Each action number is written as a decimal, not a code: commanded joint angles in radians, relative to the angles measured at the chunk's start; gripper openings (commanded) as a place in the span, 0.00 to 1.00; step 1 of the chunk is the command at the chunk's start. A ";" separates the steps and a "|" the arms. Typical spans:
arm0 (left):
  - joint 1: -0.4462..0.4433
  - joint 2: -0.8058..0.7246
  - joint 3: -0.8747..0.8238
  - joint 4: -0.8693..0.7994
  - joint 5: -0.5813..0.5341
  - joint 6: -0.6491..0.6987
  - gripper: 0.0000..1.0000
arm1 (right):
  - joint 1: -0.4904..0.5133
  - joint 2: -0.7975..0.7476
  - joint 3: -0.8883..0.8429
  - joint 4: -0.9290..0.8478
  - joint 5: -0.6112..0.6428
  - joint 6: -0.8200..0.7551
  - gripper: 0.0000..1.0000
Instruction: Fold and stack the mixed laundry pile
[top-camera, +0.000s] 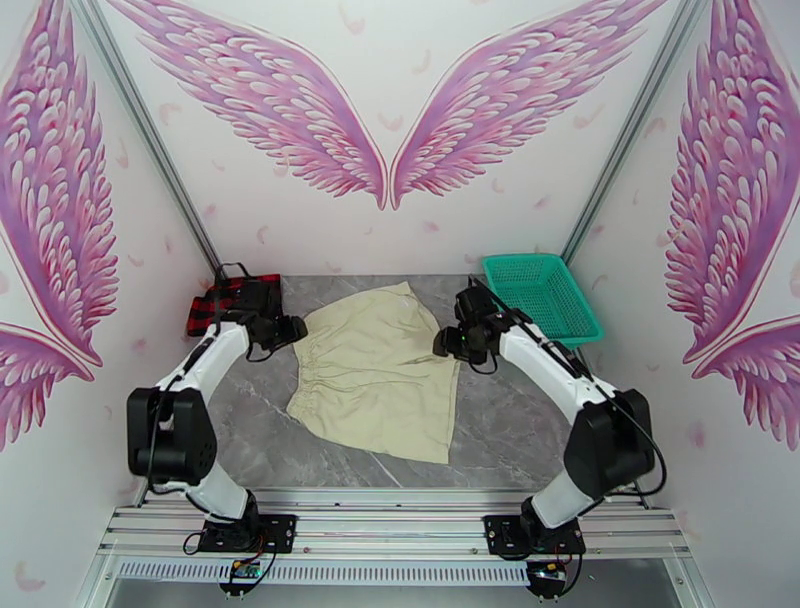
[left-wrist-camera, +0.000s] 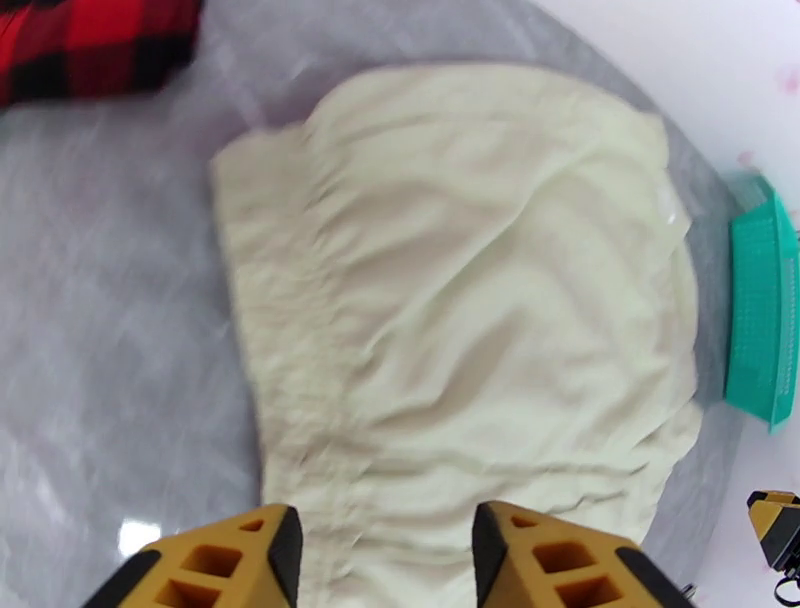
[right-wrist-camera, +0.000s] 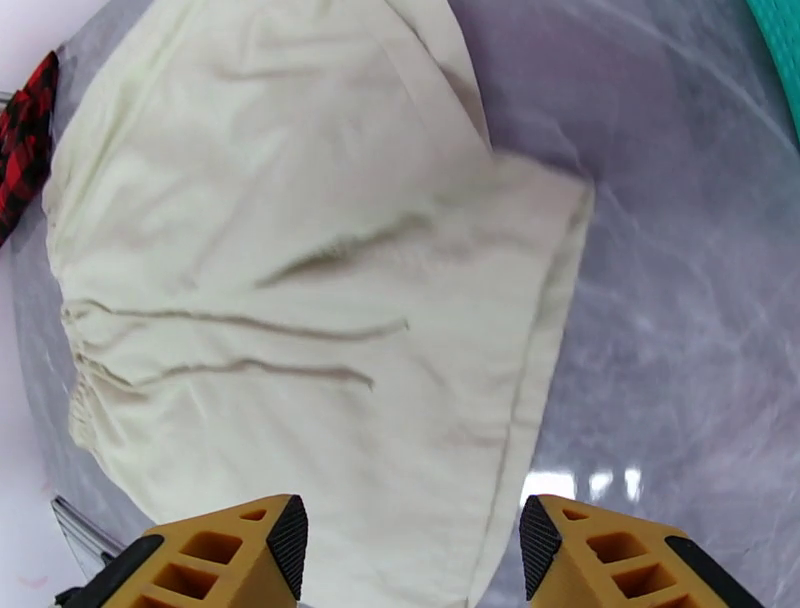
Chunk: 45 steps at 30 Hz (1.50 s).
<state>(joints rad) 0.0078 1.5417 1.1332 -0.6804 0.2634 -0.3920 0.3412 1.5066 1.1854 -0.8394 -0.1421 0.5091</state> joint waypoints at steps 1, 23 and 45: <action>0.069 -0.064 -0.165 -0.060 0.038 0.056 0.49 | 0.053 -0.084 -0.135 -0.007 -0.049 0.071 0.62; 0.091 -0.119 -0.376 0.090 0.350 0.024 0.10 | 0.312 -0.008 -0.477 0.237 -0.130 0.386 0.50; -0.012 -0.233 -0.282 -0.246 -0.116 0.004 0.68 | 0.315 -0.107 -0.199 -0.378 0.171 0.258 0.53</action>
<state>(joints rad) -0.0010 1.3586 0.8337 -0.8936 0.2306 -0.3706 0.6510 1.4338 0.9955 -1.0649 -0.0834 0.7853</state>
